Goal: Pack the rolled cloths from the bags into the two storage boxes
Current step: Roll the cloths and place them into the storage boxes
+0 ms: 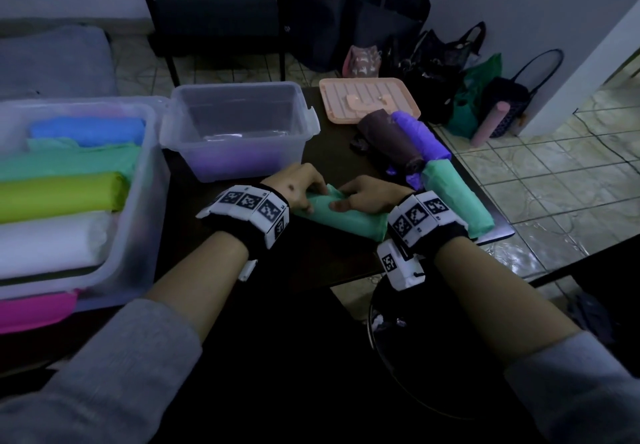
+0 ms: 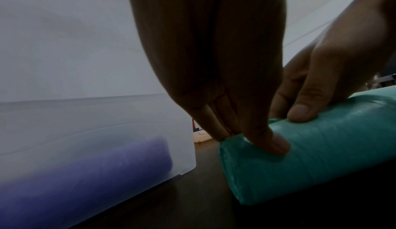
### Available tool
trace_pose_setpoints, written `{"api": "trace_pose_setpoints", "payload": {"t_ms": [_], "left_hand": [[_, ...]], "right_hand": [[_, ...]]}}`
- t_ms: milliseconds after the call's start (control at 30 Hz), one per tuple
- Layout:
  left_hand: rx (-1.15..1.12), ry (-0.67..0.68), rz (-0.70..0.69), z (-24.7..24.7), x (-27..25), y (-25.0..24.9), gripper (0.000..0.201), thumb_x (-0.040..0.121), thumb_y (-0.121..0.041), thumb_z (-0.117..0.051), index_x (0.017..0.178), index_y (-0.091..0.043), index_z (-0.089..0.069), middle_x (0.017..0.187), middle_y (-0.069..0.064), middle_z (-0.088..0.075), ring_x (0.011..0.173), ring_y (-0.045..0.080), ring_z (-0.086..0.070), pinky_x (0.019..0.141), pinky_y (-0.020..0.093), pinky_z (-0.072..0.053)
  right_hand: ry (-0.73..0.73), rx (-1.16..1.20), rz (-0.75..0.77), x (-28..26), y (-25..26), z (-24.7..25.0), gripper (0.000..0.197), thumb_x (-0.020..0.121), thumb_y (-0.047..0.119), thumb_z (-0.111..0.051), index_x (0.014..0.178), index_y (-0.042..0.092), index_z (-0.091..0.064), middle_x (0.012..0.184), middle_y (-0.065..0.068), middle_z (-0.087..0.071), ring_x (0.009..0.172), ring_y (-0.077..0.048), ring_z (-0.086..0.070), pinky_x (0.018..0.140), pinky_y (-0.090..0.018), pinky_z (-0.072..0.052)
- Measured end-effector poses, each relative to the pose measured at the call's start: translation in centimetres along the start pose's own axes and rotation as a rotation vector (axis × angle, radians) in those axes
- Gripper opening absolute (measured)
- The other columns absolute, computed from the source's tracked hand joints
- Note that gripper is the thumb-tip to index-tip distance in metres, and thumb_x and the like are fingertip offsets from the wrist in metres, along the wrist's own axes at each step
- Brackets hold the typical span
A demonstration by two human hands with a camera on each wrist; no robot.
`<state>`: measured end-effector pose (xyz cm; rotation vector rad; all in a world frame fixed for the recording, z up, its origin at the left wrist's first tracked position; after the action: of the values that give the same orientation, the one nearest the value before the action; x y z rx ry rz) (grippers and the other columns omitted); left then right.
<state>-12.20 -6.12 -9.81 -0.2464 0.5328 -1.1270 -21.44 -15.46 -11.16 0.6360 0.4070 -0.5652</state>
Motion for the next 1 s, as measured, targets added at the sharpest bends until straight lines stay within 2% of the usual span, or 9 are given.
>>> {"api": "trace_pose_setpoints", "payload": {"t_ms": [167,333,467,567,667,733,833,900,1000], "left_hand": [[0.003,0.023,-0.015,0.2,-0.1,-0.3,0.049,0.079,-0.006,-0.071,0.125,-0.016,-0.059,0.125,0.005,-0.06,0.113,0.018,-0.056,0.088,0.021,-0.042],[-0.024,0.024,0.004,0.1,-0.4,0.0,0.049,0.082,-0.007,-0.068,0.129,-0.015,-0.056,0.129,0.001,-0.058,0.119,0.015,-0.052,0.088,0.015,-0.034],[-0.246,-0.041,0.059,-0.4,-0.7,1.4,0.046,0.082,-0.005,-0.068,0.126,-0.011,-0.058,0.126,0.001,-0.06,0.12,0.013,-0.053,0.095,0.014,-0.034],[-0.554,-0.242,0.259,-0.2,-0.9,4.1,0.059,0.082,-0.019,-0.07,0.134,-0.003,-0.047,0.133,0.01,-0.055,0.123,0.022,-0.052,0.106,0.03,-0.037],[-0.948,-0.557,0.595,0.3,-2.7,7.7,0.085,0.082,-0.044,-0.066,0.141,0.001,-0.026,0.146,0.016,-0.036,0.128,0.034,-0.043,0.104,0.047,-0.041],[-1.252,-0.713,0.683,1.0,-3.8,9.1,0.092,0.085,-0.05,-0.059,0.149,-0.005,-0.01,0.154,0.011,-0.019,0.136,0.036,-0.03,0.101,0.057,-0.039],[-1.563,-0.86,0.715,2.8,-4.7,10.4,0.079,0.089,-0.051,-0.052,0.149,-0.016,-0.015,0.152,0.008,-0.018,0.136,0.04,-0.027,0.097,0.065,-0.037],[-1.652,-0.844,0.687,3.6,-4.7,11.0,0.066,0.094,-0.046,-0.047,0.147,-0.017,-0.021,0.15,0.009,-0.024,0.134,0.038,-0.031,0.089,0.059,-0.047],[-1.668,-0.737,0.654,3.6,-4.3,11.1,0.047,0.099,-0.024,-0.041,0.143,-0.011,-0.031,0.144,0.011,-0.038,0.127,0.031,-0.045,0.057,0.033,-0.057]], "right_hand": [[-0.145,-0.166,0.054,-1.1,1.3,-0.9,0.057,0.084,0.053,-0.06,0.12,0.009,-0.059,0.114,-0.011,-0.059,0.102,-0.024,-0.055,0.081,-0.029,-0.041],[-0.249,-0.297,0.074,-1.9,2.2,-3.1,0.062,0.083,0.04,-0.066,0.132,0.009,-0.045,0.128,-0.013,-0.051,0.117,-0.029,-0.049,0.093,-0.037,-0.04],[-0.341,-0.318,0.118,-2.6,2.4,-4.0,0.057,0.088,0.033,-0.061,0.135,0.007,-0.041,0.128,-0.014,-0.05,0.117,-0.03,-0.047,0.096,-0.038,-0.037],[-0.371,-0.314,0.132,-2.6,2.3,-4.5,0.059,0.091,0.032,-0.057,0.14,0.008,-0.035,0.13,-0.013,-0.049,0.117,-0.028,-0.046,0.098,-0.036,-0.035],[-0.399,-0.326,0.123,-2.6,2.4,-4.7,0.06,0.091,0.031,-0.056,0.142,0.009,-0.033,0.132,-0.012,-0.048,0.119,-0.028,-0.045,0.099,-0.036,-0.034],[-0.391,-0.309,0.119,-2.7,2.5,-4.7,0.06,0.092,0.03,-0.056,0.142,0.009,-0.032,0.134,-0.013,-0.047,0.12,-0.028,-0.044,0.1,-0.036,-0.033],[-0.387,-0.314,0.112,-2.8,2.5,-4.6,0.06,0.092,0.031,-0.055,0.142,0.009,-0.032,0.135,-0.012,-0.046,0.121,-0.027,-0.044,0.101,-0.036,-0.033],[-0.383,-0.311,0.109,-2.8,2.5,-4.6,0.06,0.092,0.032,-0.055,0.143,0.009,-0.032,0.136,-0.011,-0.046,0.122,-0.026,-0.043,0.101,-0.036,-0.033],[-0.362,-0.31,0.108,-2.8,2.6,-4.6,0.061,0.092,0.033,-0.055,0.142,0.009,-0.032,0.135,-0.011,-0.046,0.122,-0.026,-0.043,0.101,-0.036,-0.033]]}}
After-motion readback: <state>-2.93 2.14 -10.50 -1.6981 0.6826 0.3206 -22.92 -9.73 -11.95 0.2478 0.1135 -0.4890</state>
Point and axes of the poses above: each hand's wrist, its own x-axis towards the middle knuckle, its own z-axis out of the back of the hand, y = z × x, the point moved 5 cm from there along x, towards the middle knuckle
